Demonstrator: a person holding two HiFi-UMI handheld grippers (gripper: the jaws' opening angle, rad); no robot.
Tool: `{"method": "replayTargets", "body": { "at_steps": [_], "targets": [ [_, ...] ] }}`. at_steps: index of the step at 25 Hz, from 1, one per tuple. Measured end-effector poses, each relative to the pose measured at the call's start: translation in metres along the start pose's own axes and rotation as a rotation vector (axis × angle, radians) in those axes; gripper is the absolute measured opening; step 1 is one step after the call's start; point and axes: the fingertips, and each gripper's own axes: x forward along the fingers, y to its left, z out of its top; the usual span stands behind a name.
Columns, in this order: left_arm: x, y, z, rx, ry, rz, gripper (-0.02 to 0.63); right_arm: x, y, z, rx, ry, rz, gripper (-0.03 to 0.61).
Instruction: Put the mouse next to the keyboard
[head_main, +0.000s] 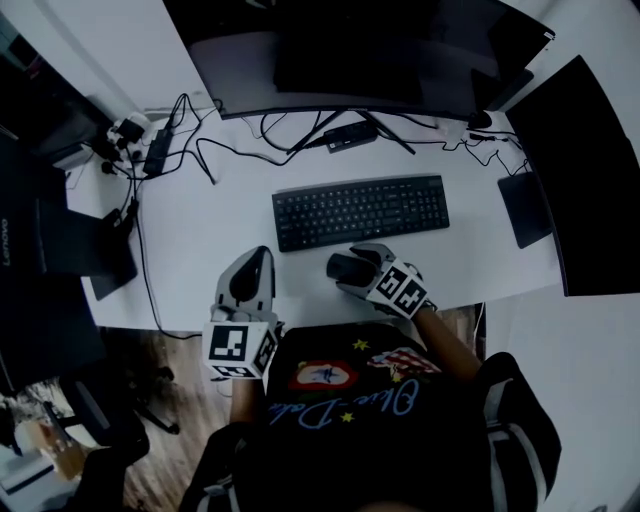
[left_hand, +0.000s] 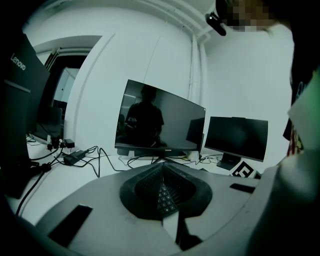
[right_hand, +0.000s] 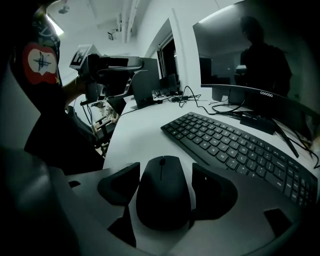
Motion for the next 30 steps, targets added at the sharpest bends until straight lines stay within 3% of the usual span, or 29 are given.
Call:
{"method": "replayTargets", "body": {
  "at_steps": [6,14,19,30],
  "targets": [
    [0.007,0.004,0.002,0.009,0.0,-0.021,0.0,0.009,0.001,-0.009,-0.01,0.045,0.0,0.284],
    [0.013,0.002,0.0,0.02,0.009,-0.056,0.0,0.009,-0.003,-0.009,-0.009,0.03,-0.036,0.282],
    [0.017,-0.001,0.001,0.014,0.012,-0.078,0.0,0.002,-0.004,-0.005,0.051,-0.01,-0.069,0.282],
    [0.034,-0.034,-0.001,0.025,0.032,-0.184,0.0,-0.049,-0.024,0.001,0.183,-0.135,-0.246,0.282]
  ]
}}
